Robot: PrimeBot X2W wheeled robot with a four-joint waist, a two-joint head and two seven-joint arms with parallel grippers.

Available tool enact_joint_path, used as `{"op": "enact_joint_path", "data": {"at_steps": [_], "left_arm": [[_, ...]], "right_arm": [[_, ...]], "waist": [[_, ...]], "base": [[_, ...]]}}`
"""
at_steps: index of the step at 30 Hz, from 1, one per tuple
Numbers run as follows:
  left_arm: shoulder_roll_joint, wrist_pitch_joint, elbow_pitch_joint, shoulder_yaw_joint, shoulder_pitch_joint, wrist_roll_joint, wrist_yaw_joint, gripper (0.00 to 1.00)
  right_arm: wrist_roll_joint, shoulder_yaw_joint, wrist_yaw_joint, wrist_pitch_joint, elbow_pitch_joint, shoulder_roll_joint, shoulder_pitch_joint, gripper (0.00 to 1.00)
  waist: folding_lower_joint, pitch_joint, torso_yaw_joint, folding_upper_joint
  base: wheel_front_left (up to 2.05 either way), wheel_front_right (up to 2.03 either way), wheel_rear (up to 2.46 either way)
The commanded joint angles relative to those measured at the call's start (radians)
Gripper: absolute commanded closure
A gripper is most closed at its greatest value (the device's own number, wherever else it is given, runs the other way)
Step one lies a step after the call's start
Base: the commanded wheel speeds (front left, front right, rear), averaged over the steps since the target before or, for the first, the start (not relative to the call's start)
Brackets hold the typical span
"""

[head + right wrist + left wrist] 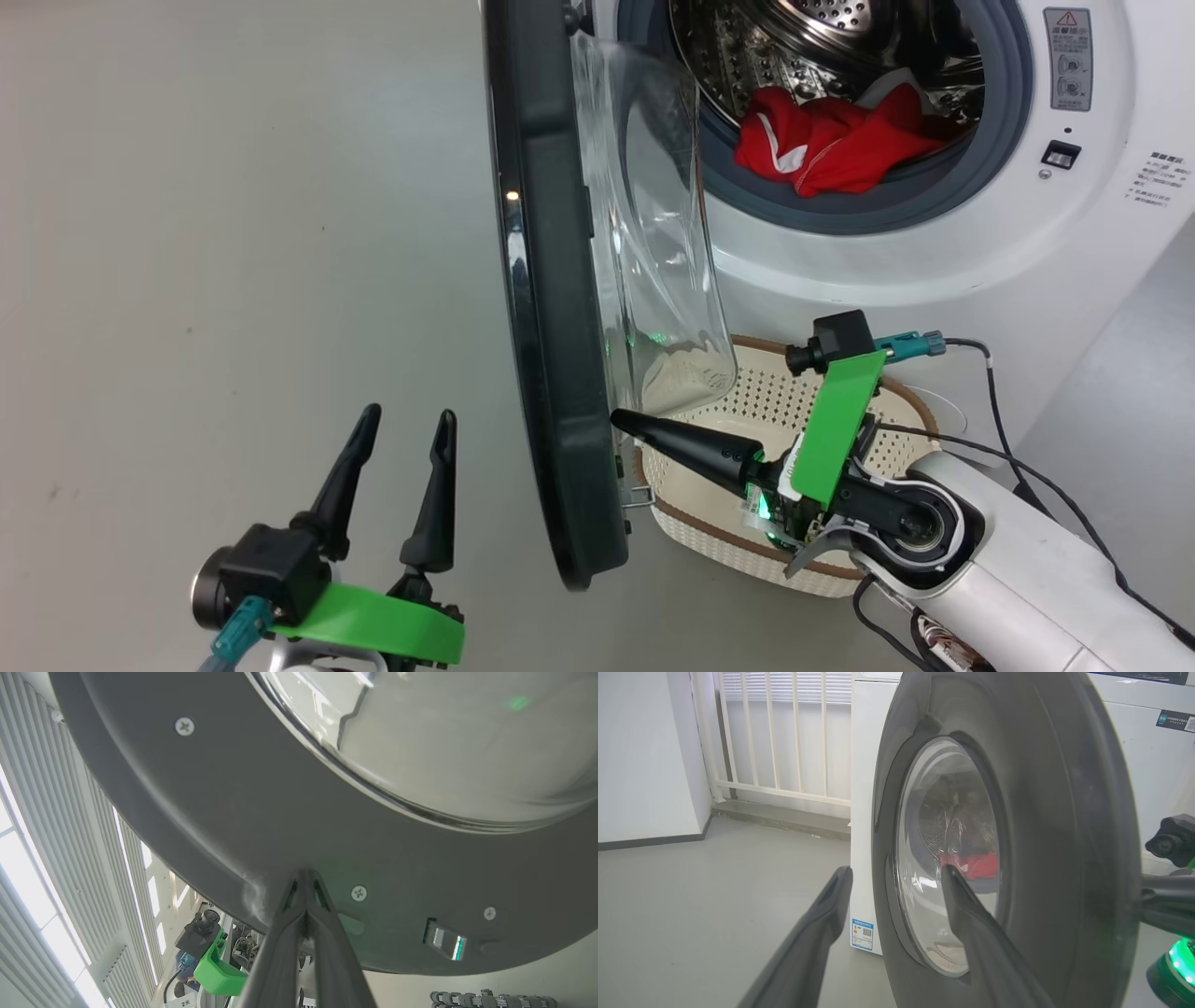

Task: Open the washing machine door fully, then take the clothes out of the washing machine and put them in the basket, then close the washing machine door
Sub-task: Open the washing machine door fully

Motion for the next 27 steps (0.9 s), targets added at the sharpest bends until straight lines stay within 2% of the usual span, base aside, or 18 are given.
{"op": "enact_joint_path", "data": {"at_steps": [1,2,3,8,13,17,23,27], "left_arm": [[0.016,-0.008,-0.022,0.04,0.001,-0.004,-0.005,0.0],[0.016,-0.008,-0.02,0.042,0.003,0.0,-0.007,0.0],[0.016,-0.008,-0.018,0.043,0.004,0.005,-0.011,0.0],[0.016,-0.008,-0.014,0.047,0.01,-0.014,-0.034,0.0],[0.016,-0.008,-0.015,0.059,0.022,-0.013,-0.043,0.0],[0.016,-0.008,-0.032,0.072,0.031,-0.024,-0.046,0.0],[0.016,-0.008,-0.047,0.082,0.046,-0.03,-0.043,0.0],[0.016,-0.008,-0.059,0.094,0.059,-0.004,-0.038,0.0]], "right_arm": [[-0.024,-0.014,0.008,-0.024,-0.035,0.015,0.019,0.64],[-0.04,-0.021,0.008,-0.04,-0.044,0.014,0.026,0.27],[-0.061,-0.029,0.008,-0.058,-0.054,0.011,0.033,0.0],[-0.32,-0.016,0.008,-0.227,-0.093,-0.039,0.058,0.0],[-0.555,0.021,0.008,-0.432,-0.031,-0.054,0.091,0.0],[-0.679,0.02,0.008,-0.57,0.029,-0.04,0.11,0.0],[-0.846,-0.035,0.008,-0.643,0.096,-0.024,0.13,0.0],[-1.046,-0.187,0.008,-0.651,0.134,0.02,0.167,0.0]], "waist": [[0.0,-0.004,-0.001,0.0],[0.0,-0.006,-0.002,0.0],[0.0,-0.008,-0.003,0.0],[0.0,-0.019,-0.007,0.0],[0.0,-0.03,-0.022,0.0],[0.0,-0.037,-0.035,0.0],[0.0,-0.046,-0.046,0.0],[0.0,-0.052,-0.054,0.0]], "base": [[0.0,0.0,0.0],[0.0,0.0,0.0],[0.0,0.0,0.0],[0.0,0.0,0.0],[0.0,0.0,0.0],[0.0,0.0,0.0],[0.0,0.0,0.0],[0.0,0.0,0.0]]}}
